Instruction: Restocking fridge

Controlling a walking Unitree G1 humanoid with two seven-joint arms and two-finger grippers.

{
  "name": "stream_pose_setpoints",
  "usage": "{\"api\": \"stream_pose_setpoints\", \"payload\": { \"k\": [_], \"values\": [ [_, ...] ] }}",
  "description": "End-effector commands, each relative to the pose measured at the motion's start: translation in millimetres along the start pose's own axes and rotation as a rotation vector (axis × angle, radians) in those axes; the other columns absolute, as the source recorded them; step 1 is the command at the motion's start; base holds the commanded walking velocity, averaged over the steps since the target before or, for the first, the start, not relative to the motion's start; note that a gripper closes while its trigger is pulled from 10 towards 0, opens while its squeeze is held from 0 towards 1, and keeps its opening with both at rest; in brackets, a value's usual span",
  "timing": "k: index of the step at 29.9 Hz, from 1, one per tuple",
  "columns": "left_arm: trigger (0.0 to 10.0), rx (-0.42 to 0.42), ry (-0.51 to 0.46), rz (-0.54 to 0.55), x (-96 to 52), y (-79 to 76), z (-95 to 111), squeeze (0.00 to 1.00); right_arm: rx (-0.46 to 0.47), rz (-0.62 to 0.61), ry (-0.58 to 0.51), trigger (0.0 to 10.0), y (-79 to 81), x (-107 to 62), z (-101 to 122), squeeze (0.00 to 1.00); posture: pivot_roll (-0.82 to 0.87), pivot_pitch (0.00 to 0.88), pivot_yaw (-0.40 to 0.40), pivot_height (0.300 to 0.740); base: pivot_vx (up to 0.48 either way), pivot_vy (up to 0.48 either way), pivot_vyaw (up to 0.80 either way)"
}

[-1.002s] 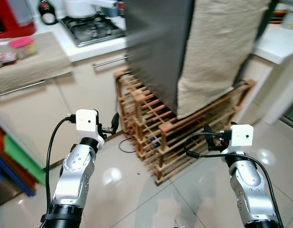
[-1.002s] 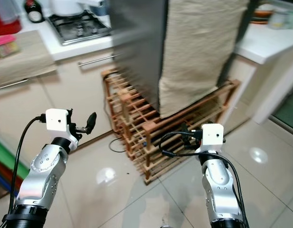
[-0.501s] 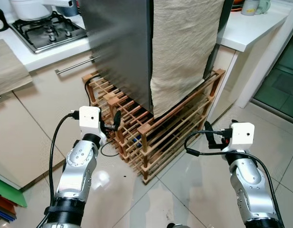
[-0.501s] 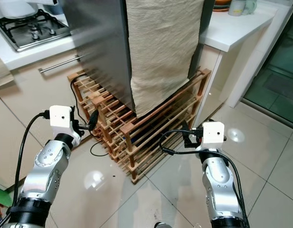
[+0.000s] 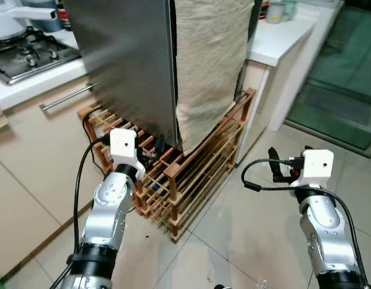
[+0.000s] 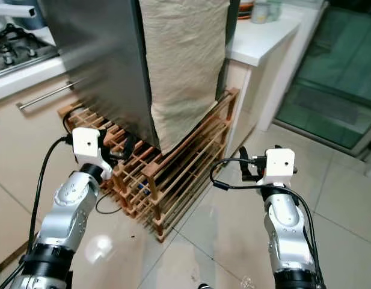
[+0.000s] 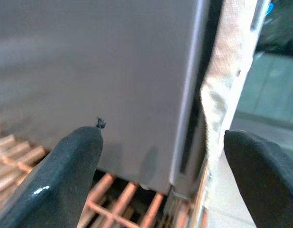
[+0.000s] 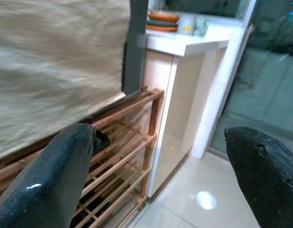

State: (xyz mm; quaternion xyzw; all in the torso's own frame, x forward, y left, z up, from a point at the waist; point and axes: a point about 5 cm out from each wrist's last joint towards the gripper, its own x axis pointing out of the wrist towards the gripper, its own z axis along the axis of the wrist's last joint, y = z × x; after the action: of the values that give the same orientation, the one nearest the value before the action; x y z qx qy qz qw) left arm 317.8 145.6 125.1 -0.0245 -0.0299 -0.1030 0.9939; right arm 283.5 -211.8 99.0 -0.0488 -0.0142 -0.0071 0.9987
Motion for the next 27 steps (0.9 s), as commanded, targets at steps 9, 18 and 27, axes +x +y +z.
{"api": "stream_pose_setpoints", "payload": {
  "k": [9, 18, 27],
  "values": [
    [10.0, -0.108, -0.007, 0.057, 5.8, 5.3, 7.4, 0.00, -0.014, 0.020, -0.045, 10.0, 8.7, 5.9, 10.2, 0.00, -0.12, 0.000, 0.054, 0.740, 0.000, 0.045, -0.80],
    [10.0, -0.075, -0.003, 0.038, 6.6, 0.5, 7.3, 0.00, -0.019, 0.030, -0.064, 10.0, 9.5, 2.2, 11.6, 0.00, -0.13, 0.000, 0.053, 0.740, 0.000, 0.000, -0.62],
    [10.0, 0.094, -0.121, 0.008, -11.5, -5.5, 36.1, 0.00, -0.043, 0.004, -0.200, 10.0, 12.5, -0.1, 52.7, 0.00, -0.13, 0.000, 0.060, 0.740, 0.000, 0.000, 0.00]
  ]
}}
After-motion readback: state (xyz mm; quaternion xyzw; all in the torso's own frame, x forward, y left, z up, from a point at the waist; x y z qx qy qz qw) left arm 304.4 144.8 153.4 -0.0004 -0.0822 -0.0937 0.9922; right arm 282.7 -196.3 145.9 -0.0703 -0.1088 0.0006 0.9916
